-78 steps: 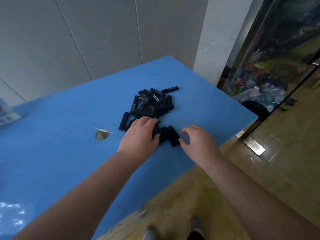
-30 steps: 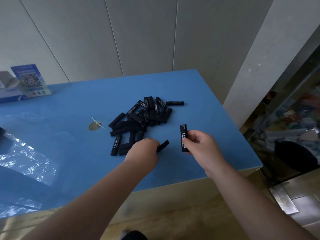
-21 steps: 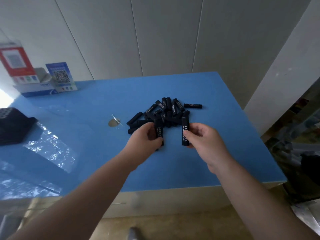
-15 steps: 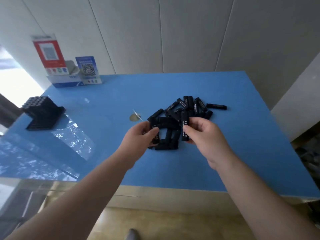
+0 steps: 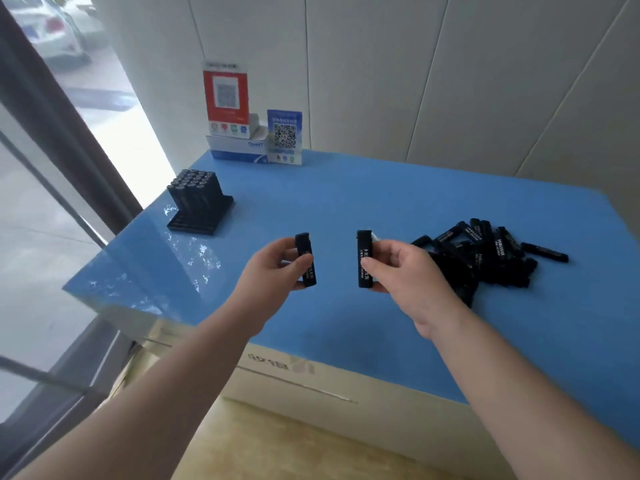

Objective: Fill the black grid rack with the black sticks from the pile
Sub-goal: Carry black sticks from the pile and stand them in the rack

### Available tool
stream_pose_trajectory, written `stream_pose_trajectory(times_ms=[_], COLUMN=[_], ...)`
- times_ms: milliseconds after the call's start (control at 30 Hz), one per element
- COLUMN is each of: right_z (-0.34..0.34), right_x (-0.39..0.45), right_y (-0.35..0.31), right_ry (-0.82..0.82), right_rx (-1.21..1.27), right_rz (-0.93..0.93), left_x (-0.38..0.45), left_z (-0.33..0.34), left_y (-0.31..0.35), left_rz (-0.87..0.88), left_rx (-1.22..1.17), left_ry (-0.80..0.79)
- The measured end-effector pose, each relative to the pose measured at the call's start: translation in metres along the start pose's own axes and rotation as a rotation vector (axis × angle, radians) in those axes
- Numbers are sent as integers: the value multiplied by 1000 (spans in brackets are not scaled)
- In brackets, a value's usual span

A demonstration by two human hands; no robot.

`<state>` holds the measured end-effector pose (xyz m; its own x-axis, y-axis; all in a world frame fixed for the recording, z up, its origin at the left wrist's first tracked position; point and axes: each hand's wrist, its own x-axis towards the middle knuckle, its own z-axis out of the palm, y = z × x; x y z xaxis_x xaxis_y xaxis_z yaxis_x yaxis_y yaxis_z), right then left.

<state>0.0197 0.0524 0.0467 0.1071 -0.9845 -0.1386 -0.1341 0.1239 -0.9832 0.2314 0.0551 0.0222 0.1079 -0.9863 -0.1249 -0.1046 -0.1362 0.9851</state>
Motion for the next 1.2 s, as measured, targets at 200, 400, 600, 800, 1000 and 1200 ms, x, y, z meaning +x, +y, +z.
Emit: stream_pose_trajectory(times_ms=[200, 400, 600, 800, 1000, 1200], right_z=[99, 188, 236, 252, 270, 284], right_x=[14, 31, 53, 103, 146, 172], right_y=[-14, -20, -22, -26, -27, -31], right_ry=[-29, -57, -92, -131, -115, -67], right_rx=[7, 8, -64, -90, -98, -91], right_rz=[32, 36, 12, 9, -10, 10], left_x=[-1, 12, 38, 81, 116, 156], left_z=[-97, -183, -226, -244, -262, -283], left_y=[0, -7, -14, -14, -10, -6], left_rz=[-1, 15, 20, -2, -20, 25], left_rx=[-40, 13, 12, 85, 123, 175], left_ry=[-19, 12, -9, -6, 4, -50])
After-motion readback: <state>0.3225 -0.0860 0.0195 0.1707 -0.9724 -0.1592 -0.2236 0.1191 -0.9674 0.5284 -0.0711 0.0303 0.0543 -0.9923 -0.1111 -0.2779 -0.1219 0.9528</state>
